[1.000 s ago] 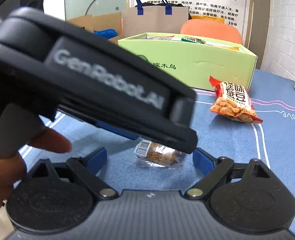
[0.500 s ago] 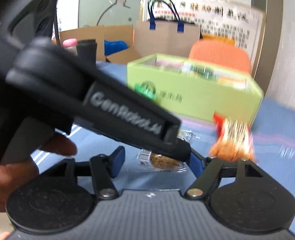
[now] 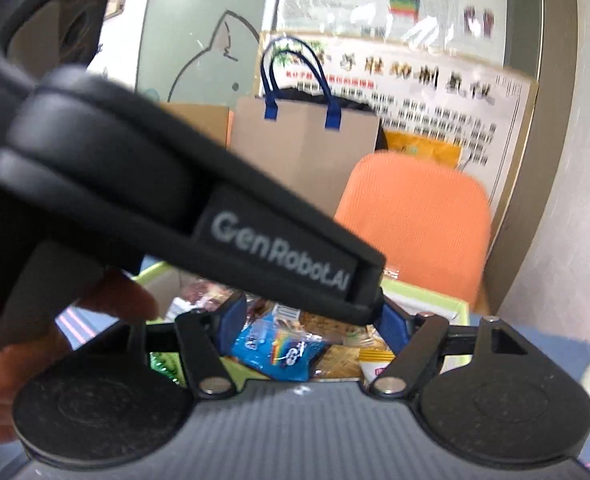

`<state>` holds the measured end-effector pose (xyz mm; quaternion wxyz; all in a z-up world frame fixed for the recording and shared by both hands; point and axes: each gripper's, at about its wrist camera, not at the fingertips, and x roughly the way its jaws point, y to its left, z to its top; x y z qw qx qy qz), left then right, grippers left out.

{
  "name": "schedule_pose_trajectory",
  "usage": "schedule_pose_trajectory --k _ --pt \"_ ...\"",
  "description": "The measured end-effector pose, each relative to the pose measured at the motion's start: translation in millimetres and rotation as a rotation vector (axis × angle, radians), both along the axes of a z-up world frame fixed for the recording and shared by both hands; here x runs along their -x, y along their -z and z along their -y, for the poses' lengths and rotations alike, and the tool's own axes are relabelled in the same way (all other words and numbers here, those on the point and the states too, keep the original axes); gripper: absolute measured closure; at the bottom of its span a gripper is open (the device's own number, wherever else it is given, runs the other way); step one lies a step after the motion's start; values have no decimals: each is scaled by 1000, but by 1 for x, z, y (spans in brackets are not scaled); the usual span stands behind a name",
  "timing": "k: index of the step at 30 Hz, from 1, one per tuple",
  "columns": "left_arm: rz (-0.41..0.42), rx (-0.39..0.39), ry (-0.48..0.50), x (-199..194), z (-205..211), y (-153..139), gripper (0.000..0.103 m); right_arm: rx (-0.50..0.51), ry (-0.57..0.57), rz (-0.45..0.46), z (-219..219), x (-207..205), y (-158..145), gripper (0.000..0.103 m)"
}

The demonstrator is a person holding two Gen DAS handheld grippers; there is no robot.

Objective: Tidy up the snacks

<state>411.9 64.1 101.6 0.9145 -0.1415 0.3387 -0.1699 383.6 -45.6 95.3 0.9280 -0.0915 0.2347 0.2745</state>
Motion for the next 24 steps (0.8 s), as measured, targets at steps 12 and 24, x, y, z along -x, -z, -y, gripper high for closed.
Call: schedule_pose_trajectory --k 12,24 --pt "158 -42 -75 24 -41 -12 48 -86 7 112 32 31 -20 9" --pt "-124 23 -146 96 -112 92 50 -20 -212 -250 -61 101 76 10"
